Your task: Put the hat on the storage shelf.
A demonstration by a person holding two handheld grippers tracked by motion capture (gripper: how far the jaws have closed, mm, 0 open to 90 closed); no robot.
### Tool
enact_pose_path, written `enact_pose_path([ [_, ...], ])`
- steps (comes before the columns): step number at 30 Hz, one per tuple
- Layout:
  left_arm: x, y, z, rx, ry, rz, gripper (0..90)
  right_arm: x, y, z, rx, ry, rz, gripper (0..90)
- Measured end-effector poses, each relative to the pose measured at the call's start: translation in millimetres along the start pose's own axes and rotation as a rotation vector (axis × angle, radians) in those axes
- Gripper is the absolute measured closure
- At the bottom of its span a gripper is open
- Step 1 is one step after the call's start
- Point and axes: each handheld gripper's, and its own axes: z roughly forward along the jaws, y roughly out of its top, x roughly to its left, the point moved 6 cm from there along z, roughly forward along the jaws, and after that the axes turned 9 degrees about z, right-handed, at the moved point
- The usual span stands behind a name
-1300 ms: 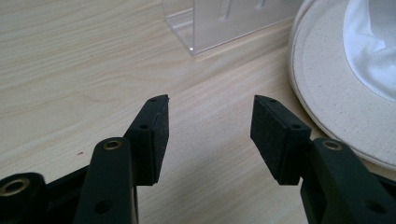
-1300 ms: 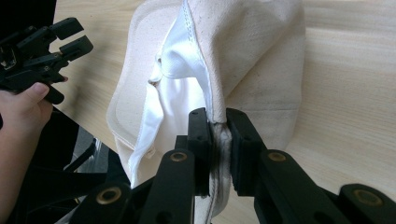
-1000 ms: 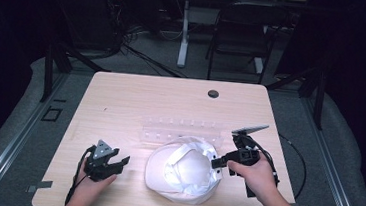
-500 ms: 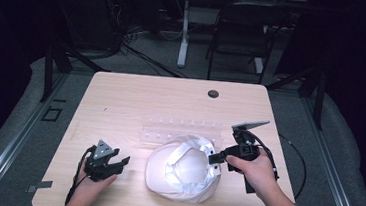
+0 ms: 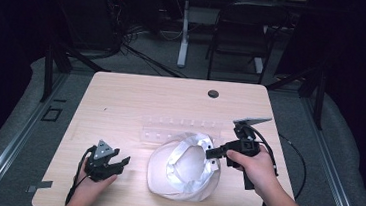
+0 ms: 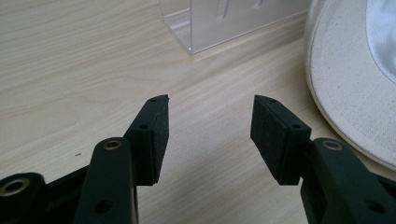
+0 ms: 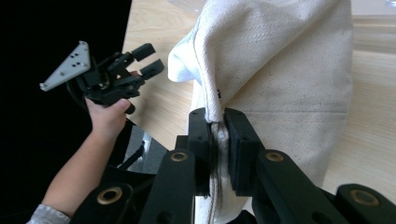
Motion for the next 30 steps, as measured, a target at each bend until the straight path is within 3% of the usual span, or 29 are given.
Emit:
enact_pose_path([
  [12, -0.5, 0.1, 0.0, -0.002, 0.0, -0.002, 47.6, 21.3, 5.2, -7.3, -0.032, 0.093, -0.031, 81.7],
  [22, -6.2, 2.7, -1.0, -0.013, -0.011, 0.001, 47.4, 37.0, 8.9, -18.0, -0.06, 0.126, -0.059, 81.9],
  [30, -15.7, 9.6, -3.1, -0.038, -0.022, 0.031, 46.2, 44.7, 11.2, -23.8, -0.083, 0.147, -0.07, 81.8],
])
